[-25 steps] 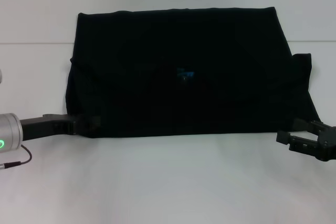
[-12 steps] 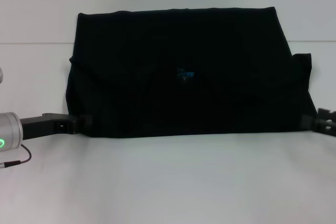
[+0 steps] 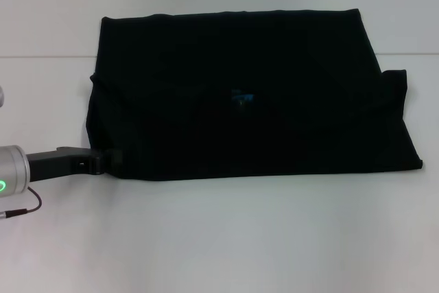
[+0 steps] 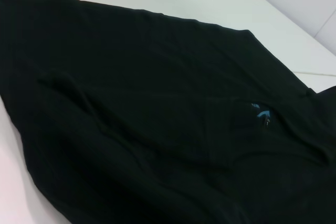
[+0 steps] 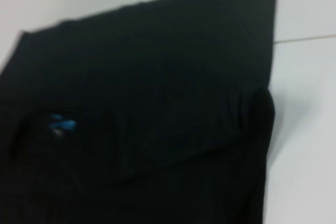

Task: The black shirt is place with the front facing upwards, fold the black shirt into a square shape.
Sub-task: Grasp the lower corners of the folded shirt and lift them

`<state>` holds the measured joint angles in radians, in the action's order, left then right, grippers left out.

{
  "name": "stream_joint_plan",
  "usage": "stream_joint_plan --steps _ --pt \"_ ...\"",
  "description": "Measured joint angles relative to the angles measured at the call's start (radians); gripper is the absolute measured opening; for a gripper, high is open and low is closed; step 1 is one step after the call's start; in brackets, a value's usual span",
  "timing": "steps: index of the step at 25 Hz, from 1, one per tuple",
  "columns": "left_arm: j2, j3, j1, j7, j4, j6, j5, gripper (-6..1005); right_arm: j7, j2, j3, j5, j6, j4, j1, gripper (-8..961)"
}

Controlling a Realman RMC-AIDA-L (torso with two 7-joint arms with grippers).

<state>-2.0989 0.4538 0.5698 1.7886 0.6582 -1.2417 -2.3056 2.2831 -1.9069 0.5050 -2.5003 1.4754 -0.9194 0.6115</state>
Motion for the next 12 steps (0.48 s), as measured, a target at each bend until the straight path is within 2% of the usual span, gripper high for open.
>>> stream_joint_plan --steps 5,12 --pt "0.0 0.0 0.001 0.0 0.0 -0.002 0.0 26 0.033 -0.028 0.05 -0.149 -0.081 0.032 0.084 934" --pt "0.0 -0.001 0.0 0.0 0.0 -0.013 0.001 26 0.035 -0.047 0.1 -0.167 -0.173 0.149 0.112 933"
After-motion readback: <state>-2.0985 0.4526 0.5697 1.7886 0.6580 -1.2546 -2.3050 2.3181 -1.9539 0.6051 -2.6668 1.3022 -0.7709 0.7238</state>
